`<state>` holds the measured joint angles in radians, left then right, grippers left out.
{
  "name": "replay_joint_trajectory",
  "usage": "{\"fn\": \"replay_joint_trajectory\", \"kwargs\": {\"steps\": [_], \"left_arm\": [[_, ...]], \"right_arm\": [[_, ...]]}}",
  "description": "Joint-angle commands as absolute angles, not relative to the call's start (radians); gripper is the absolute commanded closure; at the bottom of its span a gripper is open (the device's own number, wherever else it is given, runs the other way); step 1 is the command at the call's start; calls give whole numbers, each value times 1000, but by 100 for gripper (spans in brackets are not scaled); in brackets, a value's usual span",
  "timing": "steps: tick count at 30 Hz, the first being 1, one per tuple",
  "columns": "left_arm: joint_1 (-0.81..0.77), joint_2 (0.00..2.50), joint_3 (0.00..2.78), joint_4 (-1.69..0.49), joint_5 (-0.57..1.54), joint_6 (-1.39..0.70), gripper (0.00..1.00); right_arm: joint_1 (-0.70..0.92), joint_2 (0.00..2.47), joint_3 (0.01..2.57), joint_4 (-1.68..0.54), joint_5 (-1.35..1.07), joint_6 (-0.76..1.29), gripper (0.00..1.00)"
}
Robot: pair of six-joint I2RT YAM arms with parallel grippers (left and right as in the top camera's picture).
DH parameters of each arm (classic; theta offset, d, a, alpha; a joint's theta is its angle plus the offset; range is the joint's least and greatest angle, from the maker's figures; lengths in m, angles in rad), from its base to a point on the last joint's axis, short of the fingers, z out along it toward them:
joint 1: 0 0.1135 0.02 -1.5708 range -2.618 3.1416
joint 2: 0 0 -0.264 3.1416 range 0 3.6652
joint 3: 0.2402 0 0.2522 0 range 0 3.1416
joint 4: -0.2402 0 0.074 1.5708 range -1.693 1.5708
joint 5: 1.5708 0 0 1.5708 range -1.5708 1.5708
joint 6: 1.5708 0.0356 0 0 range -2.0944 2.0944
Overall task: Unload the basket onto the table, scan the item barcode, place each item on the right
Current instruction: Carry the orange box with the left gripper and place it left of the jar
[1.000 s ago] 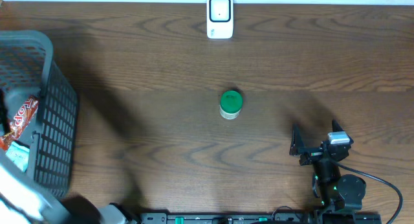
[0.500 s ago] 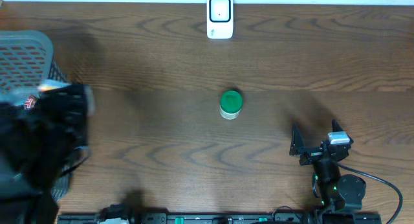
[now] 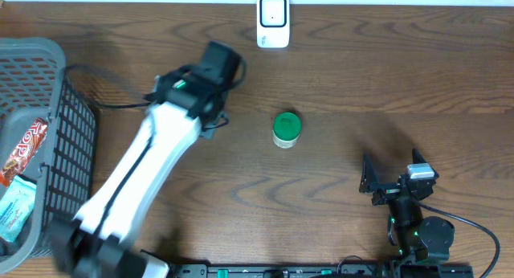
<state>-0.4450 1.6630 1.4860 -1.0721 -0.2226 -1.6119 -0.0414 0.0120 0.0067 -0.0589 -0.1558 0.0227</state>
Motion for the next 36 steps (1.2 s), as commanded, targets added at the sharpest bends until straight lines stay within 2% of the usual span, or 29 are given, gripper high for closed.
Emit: {"fn": "replay_joint_trajectory", "kwargs": {"steps": [1,12,17,19,22,30,34,36], "left_arm": [[-447,1792,1482,-1068,-206,-1760,43],[-510,2140,1482,-844,-33,-1768,43],[-575,2148,1486,-824,-76,-1726,30],[-592,2104,1494,-826,-146,-1684,20],[-591,1965,1517,-834,-240,-1591,9],[-445,1484,1555,-832,-376,-1182,4],[-254,1250,1555,-842,-380,-865,3],[-129,1159,1555,-880,-391,-818,3]], "right_arm": [[-38,7,6,-63,-151,37,1],[-38,7,6,-63,-151,37,1],[-38,7,6,-63,-151,37,1],[-38,7,6,-63,-151,37,1],[-38,7,6,-63,-151,37,1],[-38,7,6,-63,-151,36,1],[-38,7,6,-63,-151,37,1],[-38,7,6,-63,-151,37,1]]}}
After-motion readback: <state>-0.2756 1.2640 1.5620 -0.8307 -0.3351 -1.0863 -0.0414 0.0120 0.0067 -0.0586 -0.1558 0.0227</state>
